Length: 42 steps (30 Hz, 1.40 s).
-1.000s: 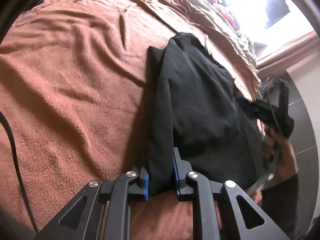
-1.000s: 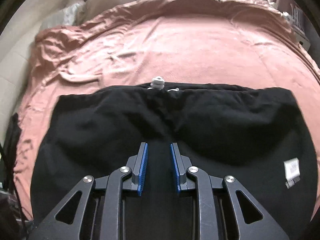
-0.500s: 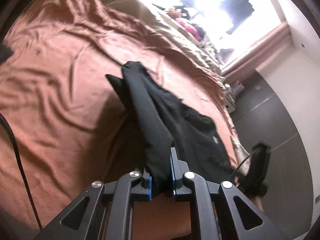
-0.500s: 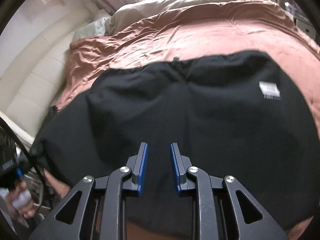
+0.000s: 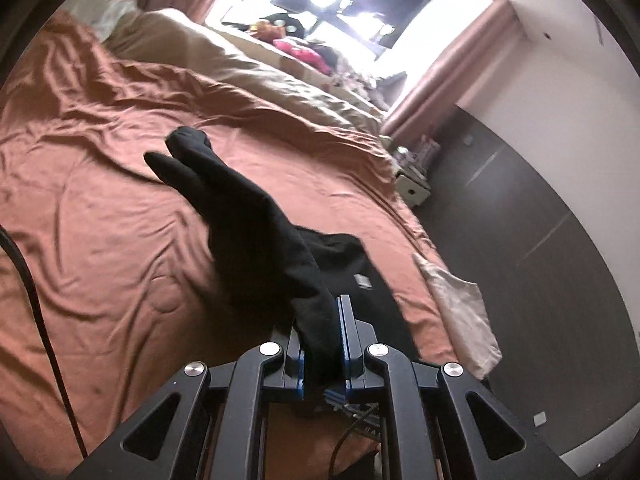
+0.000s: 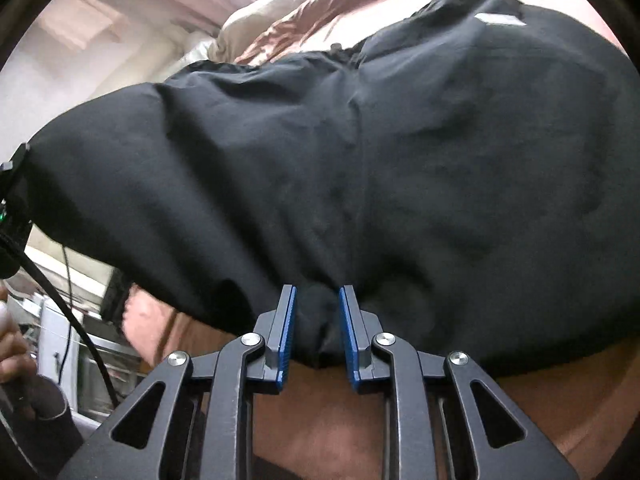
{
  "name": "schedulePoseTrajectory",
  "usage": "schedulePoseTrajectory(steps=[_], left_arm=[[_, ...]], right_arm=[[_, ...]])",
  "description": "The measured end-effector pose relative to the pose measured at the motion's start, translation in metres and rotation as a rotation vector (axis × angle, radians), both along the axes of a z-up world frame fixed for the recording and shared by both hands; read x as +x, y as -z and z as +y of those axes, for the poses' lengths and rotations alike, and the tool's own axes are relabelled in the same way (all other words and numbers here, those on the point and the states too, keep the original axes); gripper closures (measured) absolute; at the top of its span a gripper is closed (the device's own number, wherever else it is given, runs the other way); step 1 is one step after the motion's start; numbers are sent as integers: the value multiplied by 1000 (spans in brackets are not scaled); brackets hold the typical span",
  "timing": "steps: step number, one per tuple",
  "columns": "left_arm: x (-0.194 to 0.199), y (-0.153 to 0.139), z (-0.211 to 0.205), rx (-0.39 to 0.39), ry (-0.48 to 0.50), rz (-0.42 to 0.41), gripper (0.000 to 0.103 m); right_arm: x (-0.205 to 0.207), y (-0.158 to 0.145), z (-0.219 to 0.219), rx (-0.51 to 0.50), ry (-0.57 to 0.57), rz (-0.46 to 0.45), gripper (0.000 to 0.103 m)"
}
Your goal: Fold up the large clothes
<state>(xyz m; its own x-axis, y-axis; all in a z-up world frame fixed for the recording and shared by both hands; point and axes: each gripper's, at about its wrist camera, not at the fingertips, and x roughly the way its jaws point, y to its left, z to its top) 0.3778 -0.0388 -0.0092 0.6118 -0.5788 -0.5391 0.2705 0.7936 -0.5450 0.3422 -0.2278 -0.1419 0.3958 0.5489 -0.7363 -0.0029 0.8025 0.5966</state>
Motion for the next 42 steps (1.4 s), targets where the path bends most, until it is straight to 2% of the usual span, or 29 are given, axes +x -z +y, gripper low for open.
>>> schedulePoseTrajectory(steps=[4,11,20,24,25,26,27,28,29,31,33,38,42], left_arm=[[6,-14,-36,30,63,-29,91],[19,-18,-108,42,178,-33,91],[38,11,-203,76,324,28,91],[38,33,-249,182,369,73,89],[37,41,-260,210,383,90,87],[36,47,-268,227,396,107,83],[35,50,-273,224,409,116,80],[33,52,-274,213,421,124,78],[33,54,-273,195,428,131,76],[32,52,-267,162,436,133,69],[32,49,-258,162,421,124,59],[34,44,-217,177,338,96,55],[35,60,-175,220,233,113,52]], right_arm=[[-11,-5,-34,47,57,-40,84],[-38,-18,-93,59,201,-83,84],[-81,-32,-155,-16,309,-116,83],[-97,-43,-168,-35,355,-107,81],[-102,-44,-173,-37,366,-108,77],[-109,-47,-181,-40,378,-113,59],[-115,-50,-187,-39,390,-120,28],[-118,-53,-191,-33,403,-132,16],[-123,-55,-196,-20,418,-147,10],[-127,-57,-198,-12,423,-155,10],[-129,-59,-197,0,411,-160,10],[-114,-62,-182,54,363,-219,10],[-94,-58,-169,70,319,-231,10]])
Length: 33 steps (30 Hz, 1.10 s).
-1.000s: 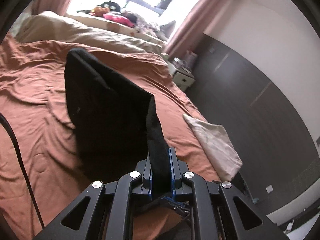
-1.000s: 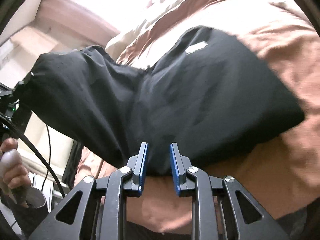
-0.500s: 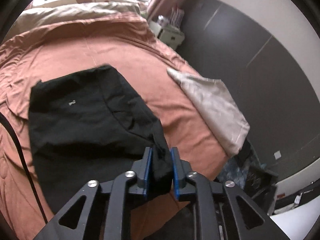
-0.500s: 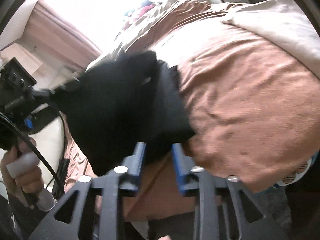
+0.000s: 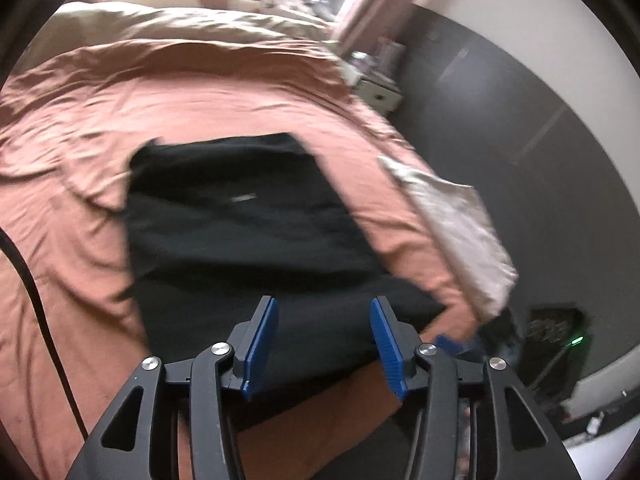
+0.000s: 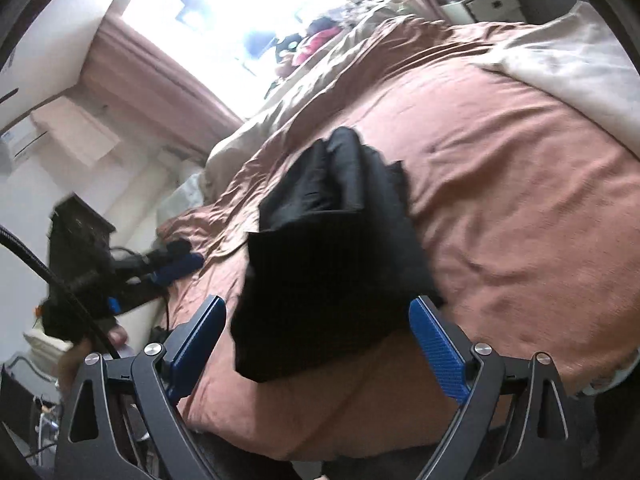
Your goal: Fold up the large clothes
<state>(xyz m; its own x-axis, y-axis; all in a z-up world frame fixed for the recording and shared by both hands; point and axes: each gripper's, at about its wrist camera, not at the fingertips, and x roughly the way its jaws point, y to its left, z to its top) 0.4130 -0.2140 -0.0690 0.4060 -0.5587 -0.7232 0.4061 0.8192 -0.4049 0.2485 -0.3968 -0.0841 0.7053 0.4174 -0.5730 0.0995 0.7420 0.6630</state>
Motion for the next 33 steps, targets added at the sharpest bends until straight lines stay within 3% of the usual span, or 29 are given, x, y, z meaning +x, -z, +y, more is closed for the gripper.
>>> schedulePoseTrajectory(steps=[4,8,10,11,15,18,24,29,33], left_arm=[[2,28,41,37,-107,42,52],[4,64,72,12,-198,151,52],[3,81,78,6,-222,197,53],[2,88,77,13,-229,216,53],[0,100,68,-24,-194,254,53],[-2,93,51,-10,-156,248,53],[-6,69,22,11,-88,197,53],[-8,80,12,40,-62,203,53],[-3,85,11,58,-62,199,53]], right_arm=[[18,-6,12,0,-29,-25,10],[41,4,14,-6,-10,7,11],[47,12,11,28,-7,24,38],[48,14,9,38,-3,37,63],[43,23,2,49,45,73,87],[34,28,-6,50,80,89,92],[21,42,-25,43,132,132,93],[14,64,-31,32,160,184,93],[11,48,-29,27,129,165,93]])
